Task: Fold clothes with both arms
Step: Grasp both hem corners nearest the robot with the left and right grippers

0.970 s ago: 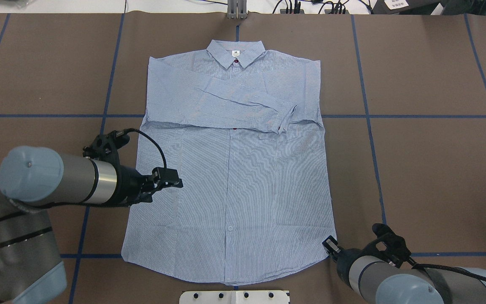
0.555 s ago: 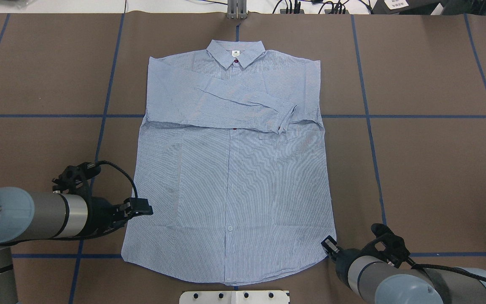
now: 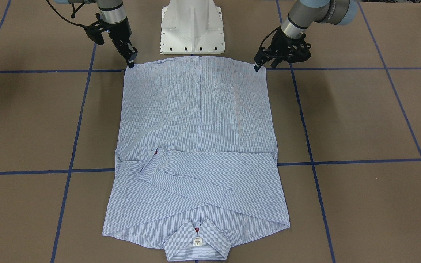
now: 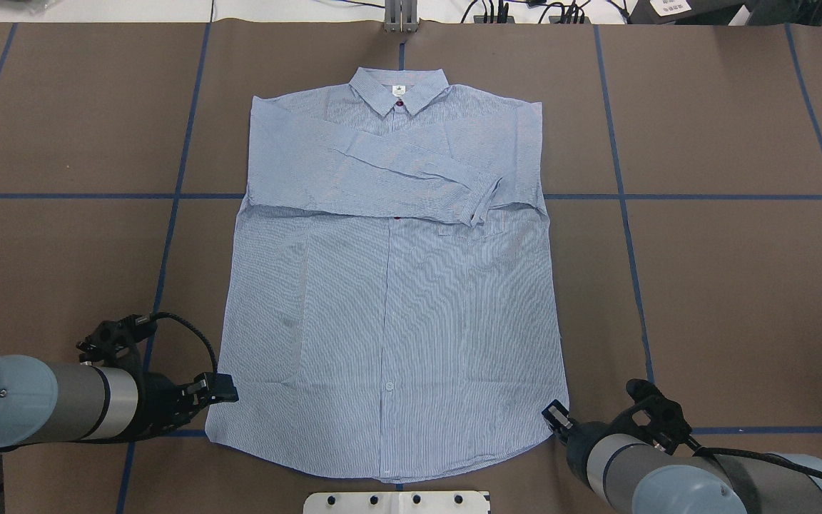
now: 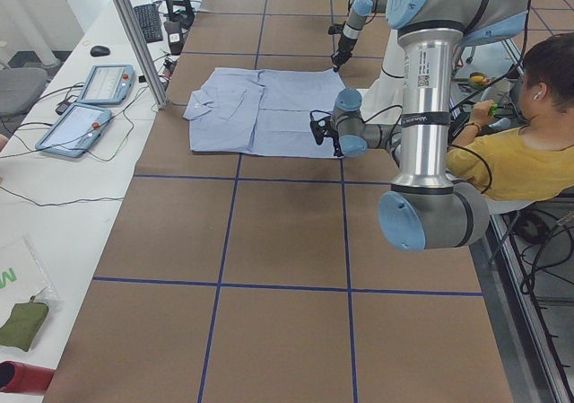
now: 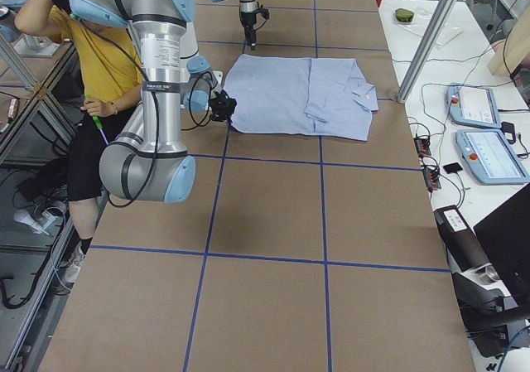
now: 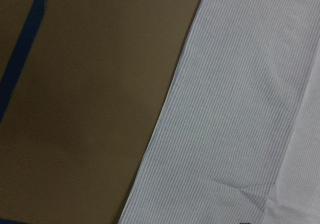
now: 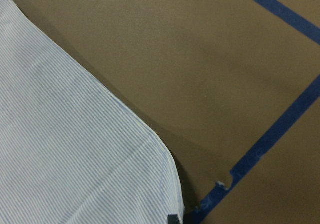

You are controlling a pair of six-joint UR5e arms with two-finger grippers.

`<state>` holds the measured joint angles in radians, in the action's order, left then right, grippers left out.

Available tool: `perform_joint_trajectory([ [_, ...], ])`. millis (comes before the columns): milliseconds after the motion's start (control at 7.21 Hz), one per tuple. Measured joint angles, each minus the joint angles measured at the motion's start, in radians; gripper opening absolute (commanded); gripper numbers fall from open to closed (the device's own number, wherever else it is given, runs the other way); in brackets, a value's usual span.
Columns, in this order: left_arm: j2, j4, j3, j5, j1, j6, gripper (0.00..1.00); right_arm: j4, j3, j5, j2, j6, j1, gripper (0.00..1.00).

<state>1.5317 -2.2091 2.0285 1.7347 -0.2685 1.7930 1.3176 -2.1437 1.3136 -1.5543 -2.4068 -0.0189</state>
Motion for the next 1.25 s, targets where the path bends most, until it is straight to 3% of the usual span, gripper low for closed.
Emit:
perform_joint_trajectory([
  [277, 0.0, 0.0, -0.024, -0.029, 0.045, 0.019, 0.77, -0.001, 0.001, 0.0, 0.0, 0.0, 0.001, 0.0],
  [416, 0.0, 0.001, -0.028, -0.036, 0.056, 0.022, 0.68, 0.0, 0.001, 0.0, 0.0, 0.0, 0.002, 0.0],
  [693, -0.003, 0.002, -0.034, -0.04, 0.064, 0.025, 0.0, -0.001, 0.001, 0.0, 0.0, 0.0, 0.002, 0.0],
  [1248, -0.009, 0.003, -0.023, -0.052, 0.065, 0.032, 0.0, -0.001, -0.001, 0.0, 0.0, 0.0, 0.001, 0.0],
])
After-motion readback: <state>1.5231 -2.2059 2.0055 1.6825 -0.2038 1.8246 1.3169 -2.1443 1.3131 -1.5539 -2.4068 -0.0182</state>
